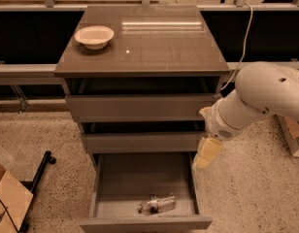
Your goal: Pick water bottle from bottom drawer and place on counter
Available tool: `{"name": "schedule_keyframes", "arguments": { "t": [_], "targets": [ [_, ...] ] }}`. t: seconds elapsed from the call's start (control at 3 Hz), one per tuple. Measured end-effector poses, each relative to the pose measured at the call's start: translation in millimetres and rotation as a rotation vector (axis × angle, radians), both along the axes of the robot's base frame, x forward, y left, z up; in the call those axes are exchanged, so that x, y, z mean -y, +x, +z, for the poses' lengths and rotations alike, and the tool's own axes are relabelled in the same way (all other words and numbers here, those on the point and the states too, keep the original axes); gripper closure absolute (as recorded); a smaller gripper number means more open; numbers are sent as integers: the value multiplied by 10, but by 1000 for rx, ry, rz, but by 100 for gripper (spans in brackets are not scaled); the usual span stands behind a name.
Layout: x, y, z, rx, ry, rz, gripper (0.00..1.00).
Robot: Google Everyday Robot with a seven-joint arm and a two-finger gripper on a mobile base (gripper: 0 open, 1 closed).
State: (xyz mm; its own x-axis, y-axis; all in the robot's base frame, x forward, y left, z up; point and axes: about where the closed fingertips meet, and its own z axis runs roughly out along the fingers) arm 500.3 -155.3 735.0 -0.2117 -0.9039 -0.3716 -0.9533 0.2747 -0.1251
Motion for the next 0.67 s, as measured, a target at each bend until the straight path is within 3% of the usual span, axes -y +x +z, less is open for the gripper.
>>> {"name": "schedule_keyframes", "arguments": {
  "t": [0.33, 0.67],
  "targets": [
    [-19, 54, -91, 0, 15, -7, 0],
    [-14, 13, -114, -15, -25, -36, 0]
  ]
}}
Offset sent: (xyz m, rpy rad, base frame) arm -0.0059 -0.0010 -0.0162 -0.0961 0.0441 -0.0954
